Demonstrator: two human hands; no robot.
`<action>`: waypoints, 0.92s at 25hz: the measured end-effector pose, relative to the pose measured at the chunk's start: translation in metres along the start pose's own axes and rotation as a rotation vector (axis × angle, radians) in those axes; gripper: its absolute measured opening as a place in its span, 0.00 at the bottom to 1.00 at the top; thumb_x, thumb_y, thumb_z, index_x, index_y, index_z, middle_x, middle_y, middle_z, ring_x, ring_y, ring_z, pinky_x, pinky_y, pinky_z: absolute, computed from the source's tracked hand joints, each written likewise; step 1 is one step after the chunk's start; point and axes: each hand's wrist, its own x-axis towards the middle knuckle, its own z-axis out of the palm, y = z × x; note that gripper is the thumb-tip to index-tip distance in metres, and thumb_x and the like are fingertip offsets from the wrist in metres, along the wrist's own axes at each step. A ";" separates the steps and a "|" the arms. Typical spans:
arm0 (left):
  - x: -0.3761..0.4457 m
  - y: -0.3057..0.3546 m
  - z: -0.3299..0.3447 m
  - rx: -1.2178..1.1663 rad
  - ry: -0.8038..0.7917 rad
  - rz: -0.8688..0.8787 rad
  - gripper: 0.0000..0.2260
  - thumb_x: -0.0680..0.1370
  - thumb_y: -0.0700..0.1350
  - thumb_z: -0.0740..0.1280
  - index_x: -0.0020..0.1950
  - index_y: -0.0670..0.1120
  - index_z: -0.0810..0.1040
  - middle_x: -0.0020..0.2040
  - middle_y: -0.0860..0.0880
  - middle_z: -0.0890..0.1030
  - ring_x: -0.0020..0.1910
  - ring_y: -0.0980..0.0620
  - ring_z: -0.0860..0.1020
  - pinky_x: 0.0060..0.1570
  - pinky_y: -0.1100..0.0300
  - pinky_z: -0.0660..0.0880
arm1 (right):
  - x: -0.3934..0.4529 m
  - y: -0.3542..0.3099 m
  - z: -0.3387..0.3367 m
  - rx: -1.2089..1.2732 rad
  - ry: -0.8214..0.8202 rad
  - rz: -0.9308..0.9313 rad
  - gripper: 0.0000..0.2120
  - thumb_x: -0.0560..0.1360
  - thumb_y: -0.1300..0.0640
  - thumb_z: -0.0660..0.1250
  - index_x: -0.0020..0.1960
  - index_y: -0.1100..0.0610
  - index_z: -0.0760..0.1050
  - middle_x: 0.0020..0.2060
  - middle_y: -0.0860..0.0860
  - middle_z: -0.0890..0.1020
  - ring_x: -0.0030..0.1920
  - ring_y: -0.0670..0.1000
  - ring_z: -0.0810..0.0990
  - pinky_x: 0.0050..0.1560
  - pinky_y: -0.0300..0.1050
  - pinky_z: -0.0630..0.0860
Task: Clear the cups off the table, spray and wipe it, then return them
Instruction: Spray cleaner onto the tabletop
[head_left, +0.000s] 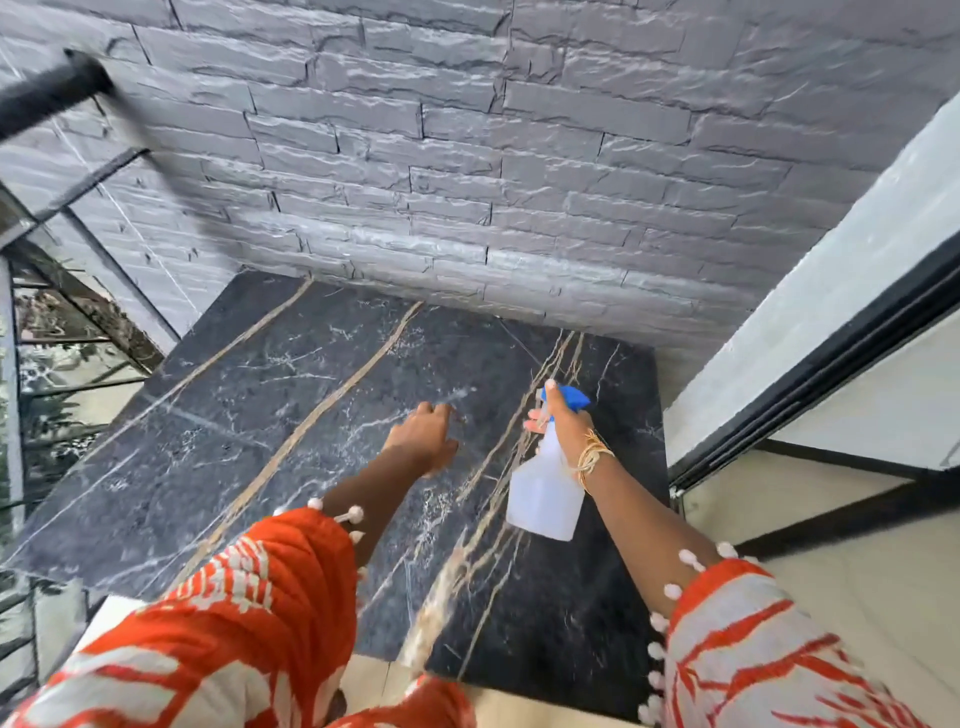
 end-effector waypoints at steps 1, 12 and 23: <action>0.009 -0.006 0.000 0.006 -0.019 -0.008 0.26 0.77 0.51 0.65 0.72 0.46 0.63 0.67 0.42 0.69 0.64 0.40 0.73 0.60 0.44 0.72 | 0.009 -0.004 0.006 -0.008 0.008 0.002 0.19 0.81 0.48 0.59 0.61 0.61 0.75 0.50 0.59 0.81 0.37 0.49 0.80 0.33 0.38 0.76; 0.092 -0.019 0.002 0.052 -0.121 0.065 0.28 0.76 0.52 0.64 0.74 0.48 0.61 0.68 0.42 0.67 0.67 0.41 0.70 0.65 0.41 0.67 | 0.084 -0.025 0.052 -0.025 0.156 -0.078 0.15 0.81 0.49 0.60 0.52 0.59 0.79 0.35 0.55 0.78 0.32 0.51 0.78 0.34 0.40 0.74; 0.099 0.008 0.027 0.134 -0.168 0.179 0.38 0.71 0.59 0.70 0.75 0.49 0.59 0.71 0.44 0.64 0.70 0.43 0.66 0.67 0.42 0.65 | 0.099 -0.029 -0.025 0.019 0.441 -0.046 0.19 0.80 0.46 0.60 0.56 0.61 0.78 0.40 0.56 0.79 0.33 0.51 0.78 0.36 0.45 0.75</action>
